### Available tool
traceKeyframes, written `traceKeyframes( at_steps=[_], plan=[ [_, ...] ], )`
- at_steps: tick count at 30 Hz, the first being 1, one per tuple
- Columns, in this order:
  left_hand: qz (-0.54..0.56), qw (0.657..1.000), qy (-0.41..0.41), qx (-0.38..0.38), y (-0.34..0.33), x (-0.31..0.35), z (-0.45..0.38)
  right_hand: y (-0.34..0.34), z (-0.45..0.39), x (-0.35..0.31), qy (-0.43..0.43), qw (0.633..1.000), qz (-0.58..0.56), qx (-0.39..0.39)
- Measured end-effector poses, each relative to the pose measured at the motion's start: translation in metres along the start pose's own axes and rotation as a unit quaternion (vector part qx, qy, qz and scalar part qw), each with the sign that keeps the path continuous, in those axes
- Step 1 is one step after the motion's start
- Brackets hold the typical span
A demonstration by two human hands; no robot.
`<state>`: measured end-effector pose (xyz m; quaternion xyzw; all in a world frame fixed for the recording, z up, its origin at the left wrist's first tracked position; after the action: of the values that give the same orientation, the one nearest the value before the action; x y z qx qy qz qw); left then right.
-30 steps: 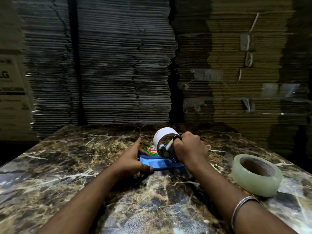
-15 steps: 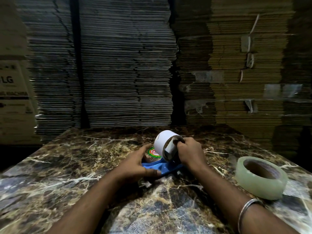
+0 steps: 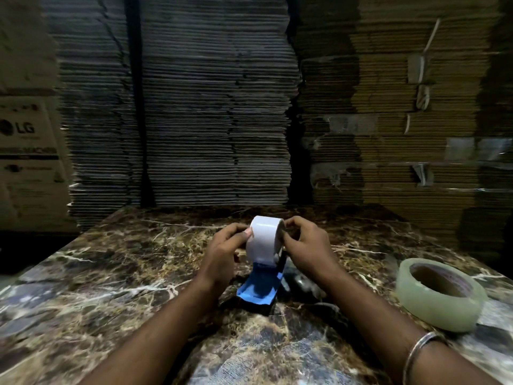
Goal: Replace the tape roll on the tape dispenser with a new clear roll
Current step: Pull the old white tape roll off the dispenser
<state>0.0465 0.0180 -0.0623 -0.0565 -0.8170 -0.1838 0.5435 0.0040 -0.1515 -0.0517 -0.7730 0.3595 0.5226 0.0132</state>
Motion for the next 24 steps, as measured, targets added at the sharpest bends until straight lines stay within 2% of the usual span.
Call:
traceKeyframes(
  at_steps=[3,8,14,19,24],
  plan=[
    [0.049,0.999,0.010,0.008,0.000,0.003,0.000,-0.008,0.001,-0.001,0.010,0.999,-0.025,-0.045],
    [0.084,0.995,0.042,0.029,-0.002,0.005,0.004,-0.002,0.008,-0.011,-0.002,0.986,-0.155,-0.070],
    [0.089,0.993,0.081,0.001,-0.006,0.004,0.008,-0.009,0.009,-0.009,0.023,0.974,-0.130,-0.182],
    [0.085,0.994,0.064,0.016,-0.004,-0.001,0.007,-0.006,0.005,-0.007,0.040,0.977,-0.119,-0.172],
    [0.072,0.996,0.055,0.009,-0.005,-0.002,0.003,-0.003,0.001,-0.003,0.019,0.970,-0.159,-0.181]
  ],
)
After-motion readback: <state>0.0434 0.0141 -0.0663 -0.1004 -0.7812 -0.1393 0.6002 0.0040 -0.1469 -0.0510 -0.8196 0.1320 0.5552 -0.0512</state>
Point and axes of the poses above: each hand's wrist, its own z-axis away from the middle knuckle, its own y-axis out of the back of the hand, x = y × z, the point moved 4 cm from there along -z, towards the middle knuckle, and after that the axes turned 12 degrees about -z, right-handed, at the moved point
